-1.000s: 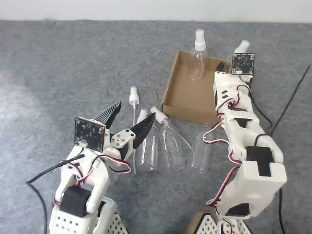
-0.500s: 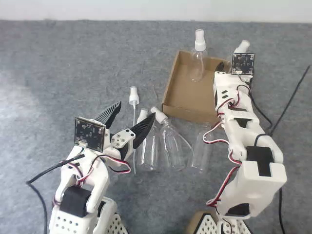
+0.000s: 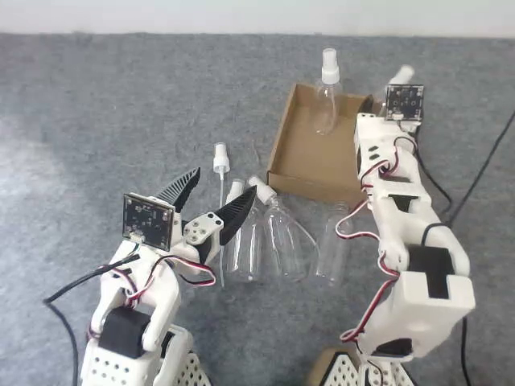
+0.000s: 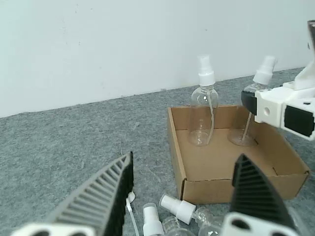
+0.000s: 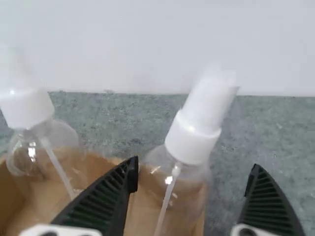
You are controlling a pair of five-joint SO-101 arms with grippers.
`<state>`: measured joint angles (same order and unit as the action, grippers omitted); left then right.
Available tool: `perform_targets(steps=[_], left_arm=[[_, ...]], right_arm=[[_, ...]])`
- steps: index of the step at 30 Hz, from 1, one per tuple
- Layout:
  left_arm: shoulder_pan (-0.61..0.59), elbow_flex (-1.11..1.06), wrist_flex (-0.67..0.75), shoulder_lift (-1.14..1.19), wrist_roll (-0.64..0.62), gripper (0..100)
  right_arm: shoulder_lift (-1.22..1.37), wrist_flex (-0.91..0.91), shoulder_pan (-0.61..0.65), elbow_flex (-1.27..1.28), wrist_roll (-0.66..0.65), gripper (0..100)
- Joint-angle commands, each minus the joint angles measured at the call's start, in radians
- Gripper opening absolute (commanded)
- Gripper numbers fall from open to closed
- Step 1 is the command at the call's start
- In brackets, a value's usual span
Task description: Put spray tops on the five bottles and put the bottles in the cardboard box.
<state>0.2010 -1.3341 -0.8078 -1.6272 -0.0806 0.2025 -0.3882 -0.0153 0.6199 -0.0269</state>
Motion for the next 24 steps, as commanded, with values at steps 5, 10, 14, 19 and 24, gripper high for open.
perform_targets(steps=[5, 10, 14, 19, 24], left_arm=[[0.003, 0.005, 0.026, -0.008, 0.006, 30], [0.003, 0.005, 0.026, -0.008, 0.006, 30], [0.003, 0.005, 0.026, -0.008, 0.006, 30], [0.003, 0.005, 0.026, -0.008, 0.006, 30], [0.003, 0.005, 0.026, -0.011, 0.006, 30]], right_arm=[[-0.111, -0.018, -0.001, -0.069, -0.011, 30.0], [-0.113, -0.018, -0.001, -0.072, -0.011, 30.0], [-0.114, -0.018, -0.001, -0.072, -0.011, 30.0], [-0.151, -0.012, -0.001, -0.068, -0.011, 30.0], [-0.255, 0.143, 0.01, -0.074, -0.011, 30.0]])
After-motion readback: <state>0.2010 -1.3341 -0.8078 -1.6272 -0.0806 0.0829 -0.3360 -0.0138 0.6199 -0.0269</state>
